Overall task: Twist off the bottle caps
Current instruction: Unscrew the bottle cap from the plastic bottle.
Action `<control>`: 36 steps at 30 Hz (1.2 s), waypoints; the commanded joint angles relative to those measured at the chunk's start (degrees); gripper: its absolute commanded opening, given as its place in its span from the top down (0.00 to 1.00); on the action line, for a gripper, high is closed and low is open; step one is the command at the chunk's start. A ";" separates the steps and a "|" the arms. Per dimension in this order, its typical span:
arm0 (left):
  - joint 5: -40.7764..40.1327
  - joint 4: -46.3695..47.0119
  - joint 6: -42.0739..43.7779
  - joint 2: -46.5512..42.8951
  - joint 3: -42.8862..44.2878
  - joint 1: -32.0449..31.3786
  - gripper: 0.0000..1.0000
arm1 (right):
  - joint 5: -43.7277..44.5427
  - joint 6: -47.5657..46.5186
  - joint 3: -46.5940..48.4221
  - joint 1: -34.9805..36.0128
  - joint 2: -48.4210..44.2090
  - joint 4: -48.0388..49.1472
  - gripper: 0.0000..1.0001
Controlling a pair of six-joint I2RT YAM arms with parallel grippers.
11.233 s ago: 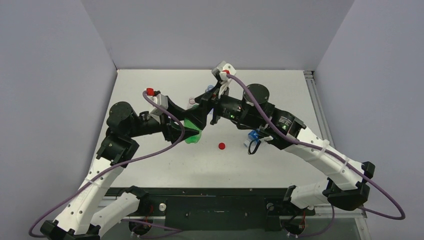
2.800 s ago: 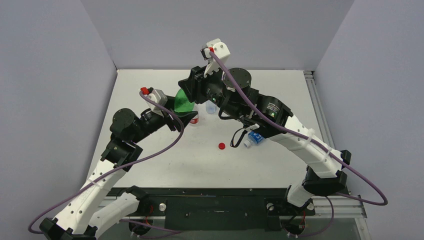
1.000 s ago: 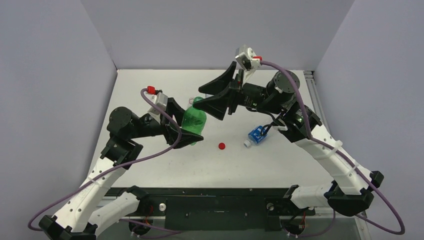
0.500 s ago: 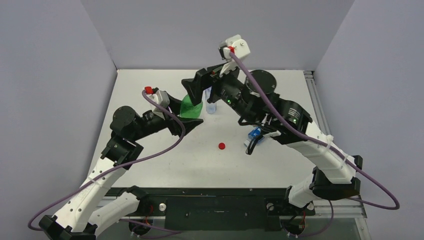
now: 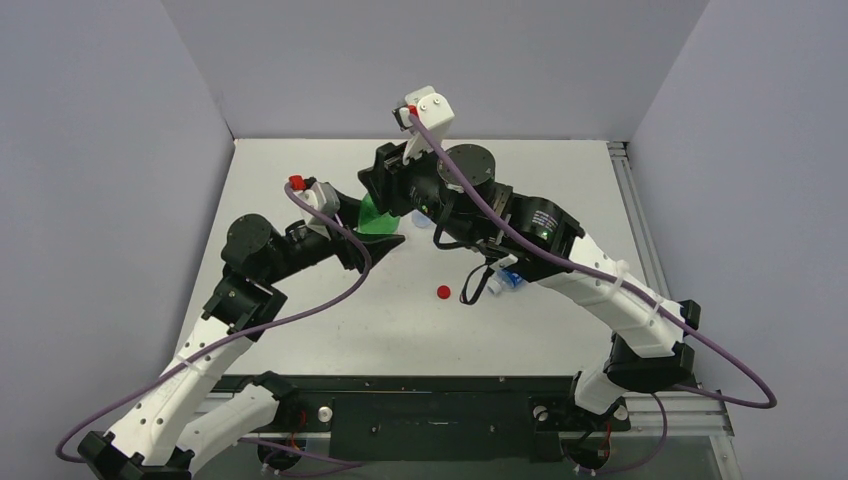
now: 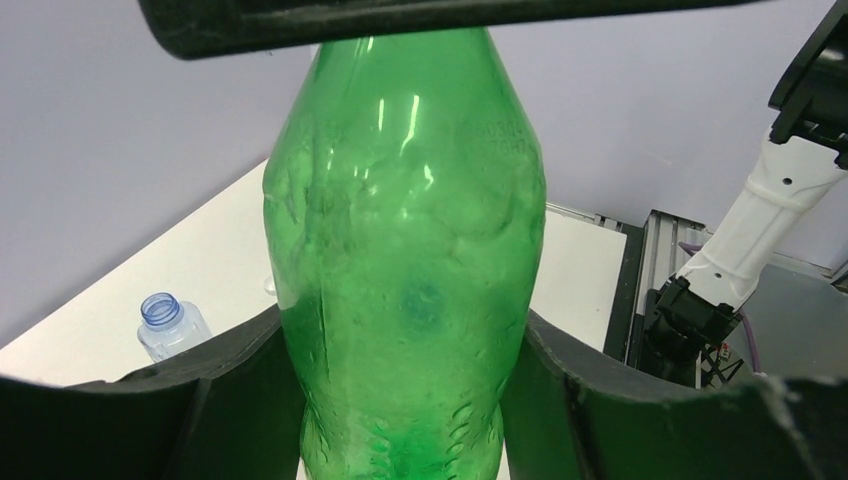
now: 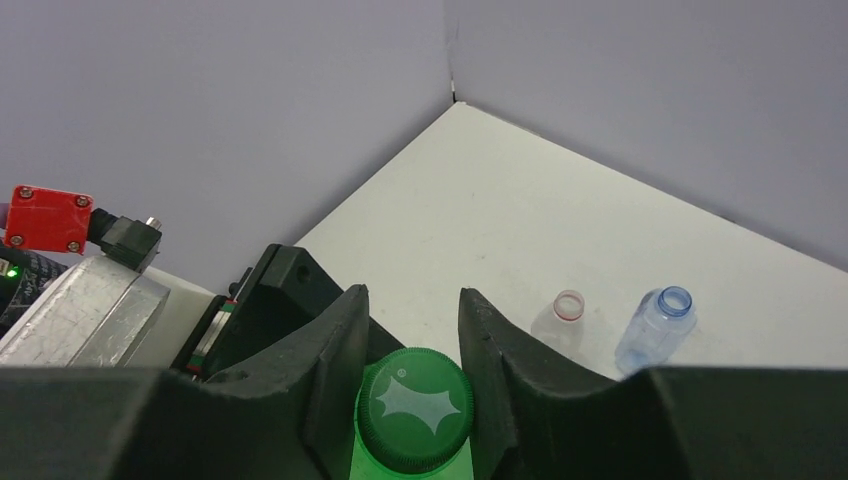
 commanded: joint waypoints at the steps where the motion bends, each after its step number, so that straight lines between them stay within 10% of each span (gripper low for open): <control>1: -1.25 1.75 0.94 -1.00 0.02 -0.11 1.00 | -3.13 2.81 -1.21 -1.26 -2.51 3.60 0.72; 9: 0.94 1.70 0.10 -1.09 -0.27 -0.11 1.00 | -10.58 2.24 -5.51 -3.92 -5.81 7.53 1.00; 19: 14.27 6.48 -11.68 -0.69 0.80 -0.18 1.00 | -59.95 1.97 -19.38 -12.05 -14.78 25.99 1.00; 25: 21.05 7.00 -15.41 0.29 2.32 -0.52 1.00 | -69.49 5.14 -21.96 -13.84 -14.63 32.31 1.00; 28: 21.31 6.02 -14.54 0.27 2.37 -0.55 1.00 | -65.66 4.86 -22.31 -15.33 -15.09 30.66 0.92; 30: 19.23 4.78 -12.40 0.12 2.14 -0.54 1.00 | -46.36 2.25 -20.93 -15.15 -15.92 25.42 0.56; 36: 3.80 0.46 -1.62 -0.37 0.85 -0.55 1.00 | -12.17 0.87 -15.92 -12.12 -16.21 15.41 0.21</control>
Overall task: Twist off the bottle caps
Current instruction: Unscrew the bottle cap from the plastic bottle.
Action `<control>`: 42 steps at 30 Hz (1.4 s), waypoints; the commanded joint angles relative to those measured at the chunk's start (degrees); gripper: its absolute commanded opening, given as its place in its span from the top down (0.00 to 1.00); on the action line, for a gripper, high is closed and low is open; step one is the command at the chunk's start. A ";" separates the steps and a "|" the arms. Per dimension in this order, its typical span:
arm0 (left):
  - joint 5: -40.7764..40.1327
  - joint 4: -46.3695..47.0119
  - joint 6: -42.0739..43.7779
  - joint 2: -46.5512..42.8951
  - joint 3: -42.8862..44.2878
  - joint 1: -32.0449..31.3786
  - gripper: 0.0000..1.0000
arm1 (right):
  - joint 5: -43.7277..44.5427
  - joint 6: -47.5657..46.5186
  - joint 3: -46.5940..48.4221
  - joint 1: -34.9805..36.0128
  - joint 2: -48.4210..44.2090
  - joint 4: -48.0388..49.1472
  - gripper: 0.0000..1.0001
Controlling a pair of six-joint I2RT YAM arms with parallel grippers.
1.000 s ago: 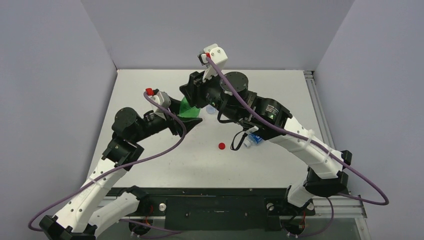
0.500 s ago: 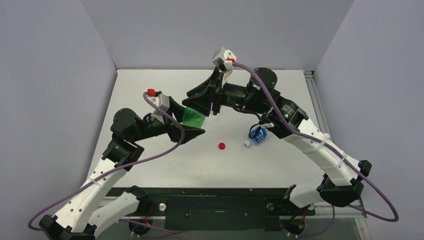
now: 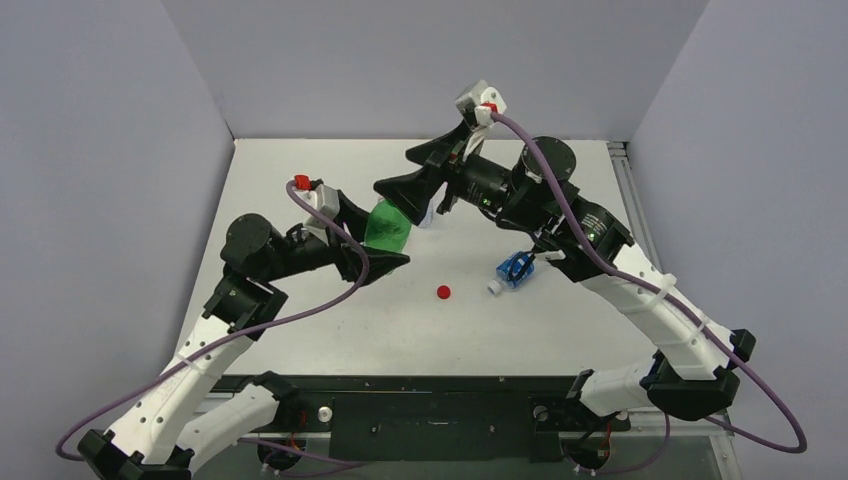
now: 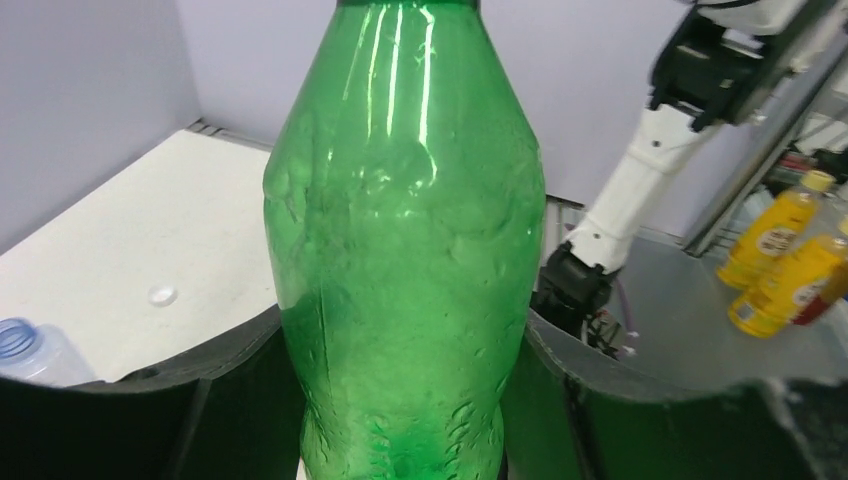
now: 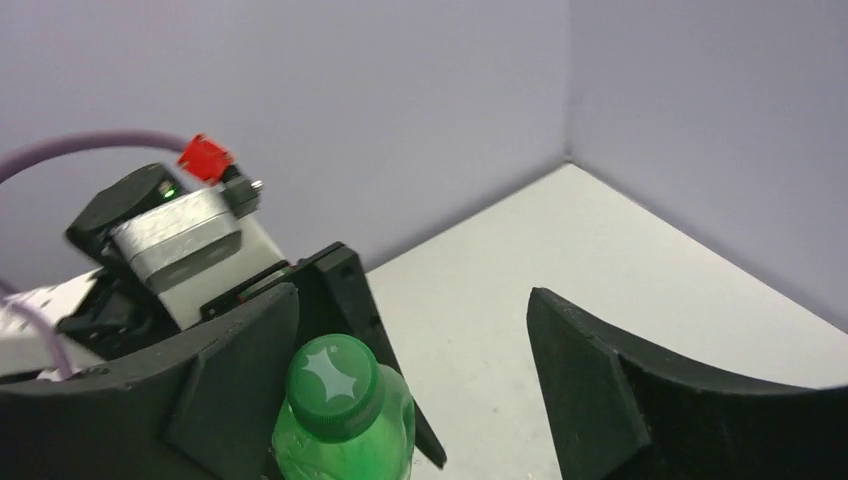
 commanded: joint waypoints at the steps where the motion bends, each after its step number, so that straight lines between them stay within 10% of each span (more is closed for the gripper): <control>1: -12.42 -2.13 9.64 -0.67 0.25 -0.18 1.00 | 28.57 -1.83 6.82 2.85 -0.85 -6.85 0.20; 6: -20.23 -2.70 13.91 -0.15 -0.65 -0.26 1.00 | 40.81 -2.97 21.26 8.93 7.92 -20.72 0.18; 15: -21.99 -3.05 15.42 -0.64 -1.43 -0.43 1.00 | 34.80 0.43 22.42 9.87 12.20 -18.80 0.25; 28: -22.26 -1.86 14.45 -0.76 -1.41 -0.53 1.00 | 29.64 4.06 22.64 9.87 15.14 -17.06 0.55; 37: -19.67 -0.55 11.89 -1.03 -0.93 -0.50 1.00 | 26.99 4.99 21.04 7.73 14.16 -15.70 0.99; 42: -11.67 2.26 6.24 -1.43 -0.12 -0.44 1.00 | 8.22 3.91 14.48 2.93 9.34 -9.51 1.00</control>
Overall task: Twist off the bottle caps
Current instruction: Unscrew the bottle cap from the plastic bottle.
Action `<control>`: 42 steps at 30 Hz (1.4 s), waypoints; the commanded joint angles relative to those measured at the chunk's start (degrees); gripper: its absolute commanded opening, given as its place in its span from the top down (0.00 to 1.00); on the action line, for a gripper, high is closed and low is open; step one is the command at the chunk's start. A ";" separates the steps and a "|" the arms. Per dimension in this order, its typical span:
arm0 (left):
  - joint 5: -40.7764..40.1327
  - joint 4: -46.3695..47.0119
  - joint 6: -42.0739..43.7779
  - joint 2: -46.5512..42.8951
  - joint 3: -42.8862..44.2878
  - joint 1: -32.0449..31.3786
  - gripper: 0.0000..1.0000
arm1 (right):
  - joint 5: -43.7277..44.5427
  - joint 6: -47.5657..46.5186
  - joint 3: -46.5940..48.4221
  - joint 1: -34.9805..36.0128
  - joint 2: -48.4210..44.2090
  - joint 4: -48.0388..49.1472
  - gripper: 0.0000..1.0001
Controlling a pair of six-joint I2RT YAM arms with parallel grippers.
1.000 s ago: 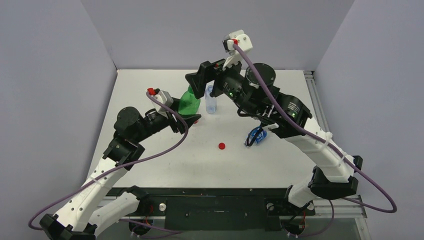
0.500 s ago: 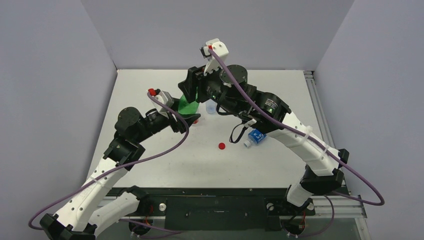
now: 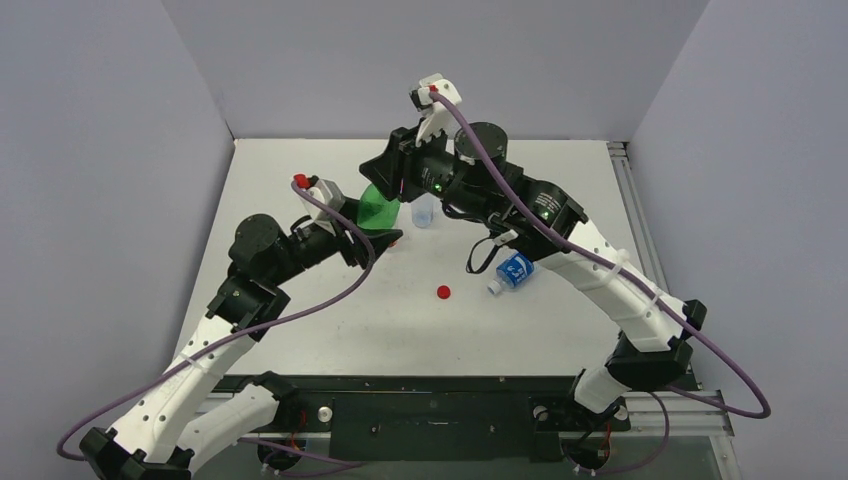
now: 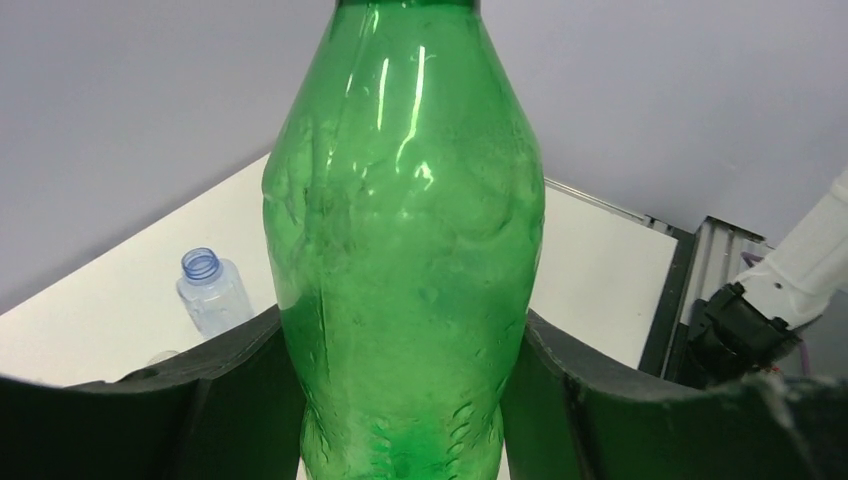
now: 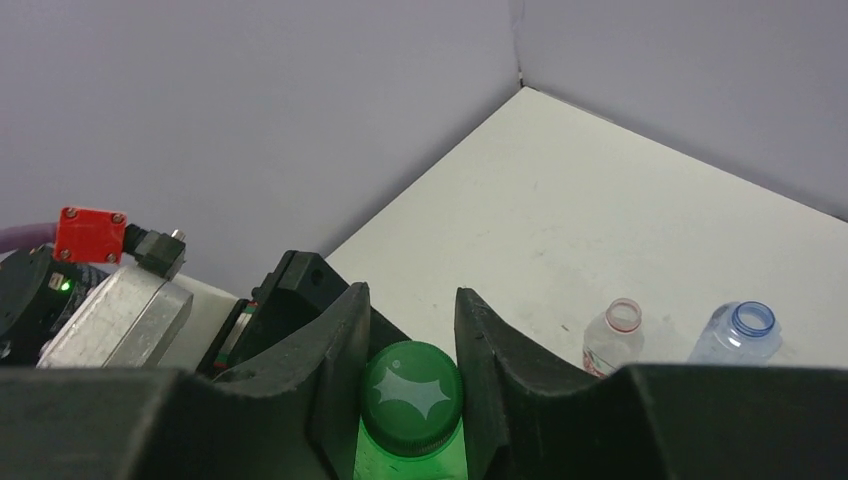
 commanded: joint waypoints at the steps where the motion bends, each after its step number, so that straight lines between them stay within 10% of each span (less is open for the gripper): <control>1: 12.71 6.87 -6.83 -1.21 2.11 -0.37 1.00 | -19.87 -1.90 -5.53 -3.94 -6.83 9.61 1.00; 7: 26.12 9.84 -15.59 -0.30 3.78 -0.73 1.00 | -48.06 -4.83 -14.23 -4.37 -13.55 18.61 1.00; 16: 33.90 9.18 -17.29 -0.16 4.94 -2.38 1.00 | -59.07 -0.55 -20.71 -7.16 -17.29 27.68 1.00; 23: 24.55 4.67 -9.84 -0.49 4.07 -2.48 1.00 | -16.34 -3.40 -17.33 -7.81 -18.56 15.36 0.26; 30: 2.88 1.22 0.12 -0.37 1.92 -2.48 0.98 | 12.63 -6.38 -4.60 1.32 -11.38 0.39 0.19; 42: -2.19 0.91 2.57 -0.19 1.34 -2.61 0.99 | 10.70 -3.12 3.74 3.92 -1.91 -4.31 0.35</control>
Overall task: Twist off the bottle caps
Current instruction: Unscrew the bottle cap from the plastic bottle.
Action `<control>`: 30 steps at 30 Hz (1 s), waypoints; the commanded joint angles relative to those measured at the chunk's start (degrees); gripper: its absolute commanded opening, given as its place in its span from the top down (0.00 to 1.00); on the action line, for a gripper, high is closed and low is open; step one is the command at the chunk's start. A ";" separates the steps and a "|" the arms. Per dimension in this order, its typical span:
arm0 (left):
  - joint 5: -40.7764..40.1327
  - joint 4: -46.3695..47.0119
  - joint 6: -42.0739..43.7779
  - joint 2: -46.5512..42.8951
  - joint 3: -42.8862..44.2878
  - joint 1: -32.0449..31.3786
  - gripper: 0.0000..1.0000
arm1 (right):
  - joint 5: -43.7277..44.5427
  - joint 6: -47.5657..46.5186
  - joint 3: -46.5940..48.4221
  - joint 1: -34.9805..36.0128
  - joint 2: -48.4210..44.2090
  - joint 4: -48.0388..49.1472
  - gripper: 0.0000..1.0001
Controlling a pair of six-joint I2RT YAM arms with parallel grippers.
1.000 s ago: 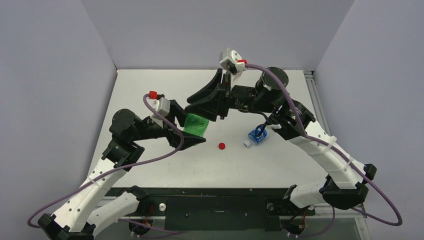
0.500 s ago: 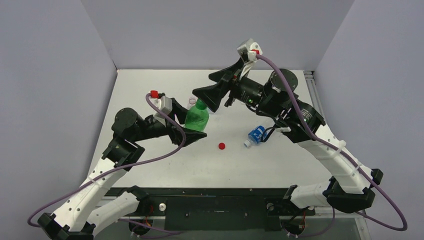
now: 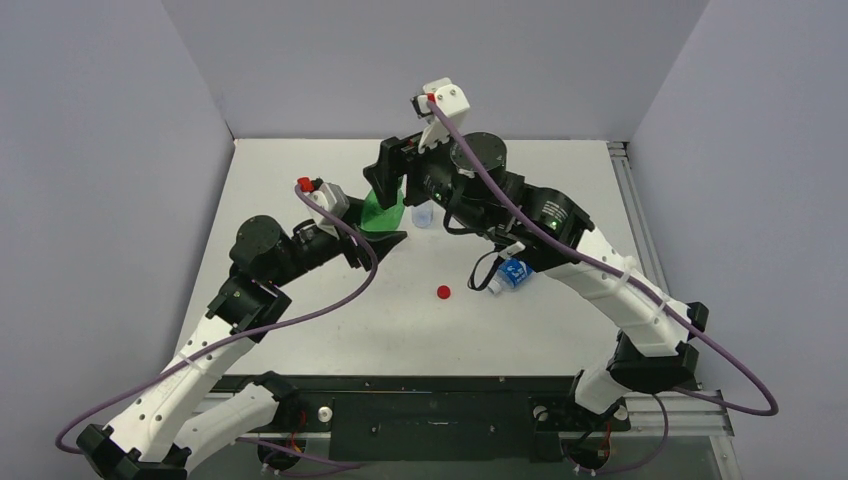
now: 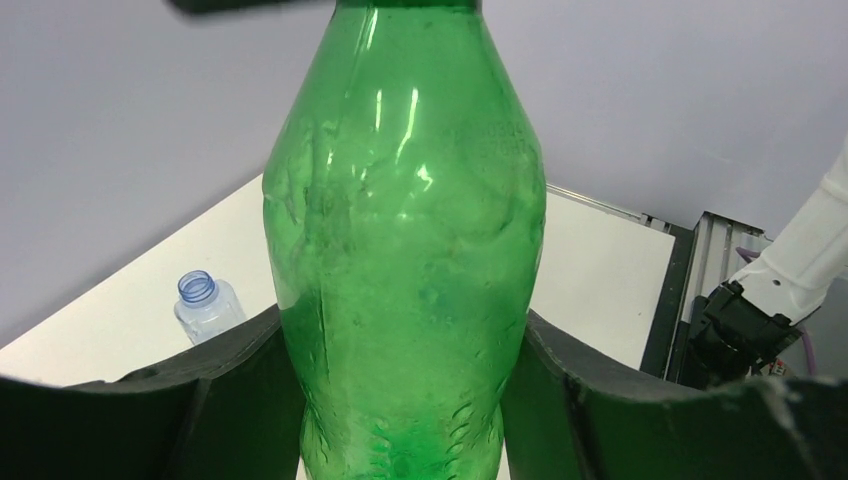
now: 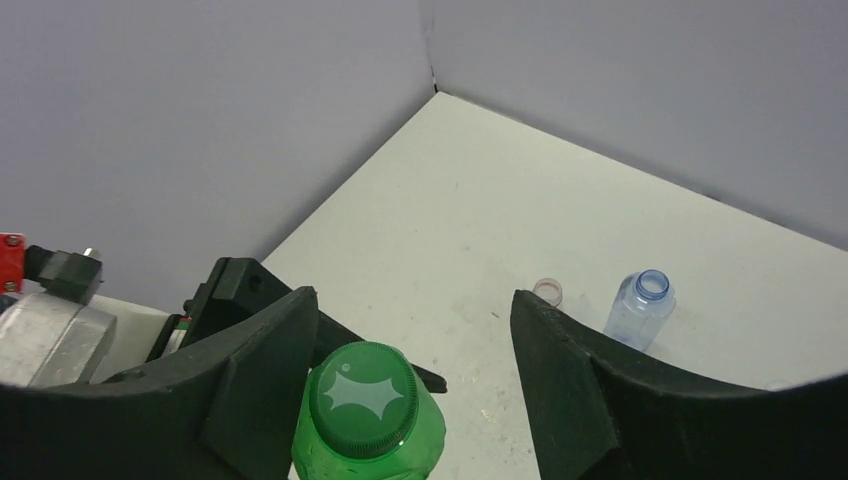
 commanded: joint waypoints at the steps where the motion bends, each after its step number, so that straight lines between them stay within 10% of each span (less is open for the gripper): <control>1: -2.69 0.86 1.51 -0.36 0.37 -0.09 0.99 | -0.08 1.25 3.15 0.42 1.02 -0.92 0.36; 19: -1.03 0.82 0.84 -1.34 -1.44 -0.14 1.00 | -5.51 -0.12 -2.69 0.17 -2.17 7.07 1.00; 30: 27.30 6.56 -13.87 -0.85 1.14 -0.25 1.00 | -52.40 3.03 -24.60 -6.29 -15.87 34.88 1.00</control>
